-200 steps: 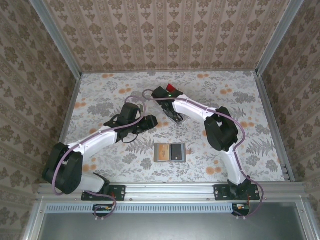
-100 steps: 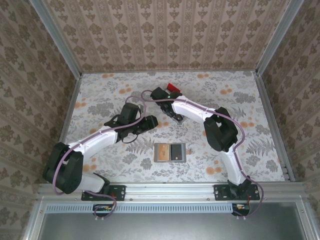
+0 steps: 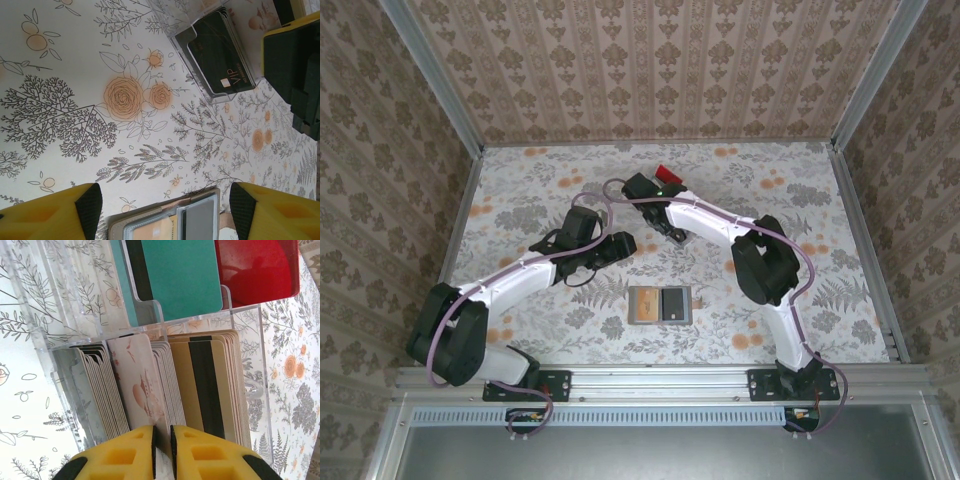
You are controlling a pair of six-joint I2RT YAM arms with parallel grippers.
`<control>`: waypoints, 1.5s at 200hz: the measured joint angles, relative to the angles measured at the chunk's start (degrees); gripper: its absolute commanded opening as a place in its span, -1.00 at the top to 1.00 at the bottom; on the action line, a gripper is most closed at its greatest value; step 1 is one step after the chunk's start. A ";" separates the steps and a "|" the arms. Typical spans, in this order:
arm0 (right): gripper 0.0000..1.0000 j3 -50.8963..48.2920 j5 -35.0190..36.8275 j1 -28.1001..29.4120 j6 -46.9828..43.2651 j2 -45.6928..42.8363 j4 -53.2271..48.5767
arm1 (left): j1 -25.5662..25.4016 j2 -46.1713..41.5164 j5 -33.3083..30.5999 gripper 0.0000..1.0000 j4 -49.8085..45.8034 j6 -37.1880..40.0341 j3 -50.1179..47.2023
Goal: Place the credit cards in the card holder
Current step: Pick up the credit card from the storage box.
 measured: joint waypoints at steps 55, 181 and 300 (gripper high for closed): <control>0.77 -0.04 -2.34 0.00 1.05 -1.57 -0.63 | 0.00 0.00 0.20 -0.42 -0.02 -0.02 0.00; 0.96 -5.49 -18.84 -2.80 10.73 -15.39 -2.91 | 0.00 -0.11 0.85 -0.43 -0.42 -0.39 0.00; 0.95 -40.26 -66.58 -14.91 42.45 -38.47 31.10 | 0.61 2.40 12.85 -0.35 18.03 -10.49 1.16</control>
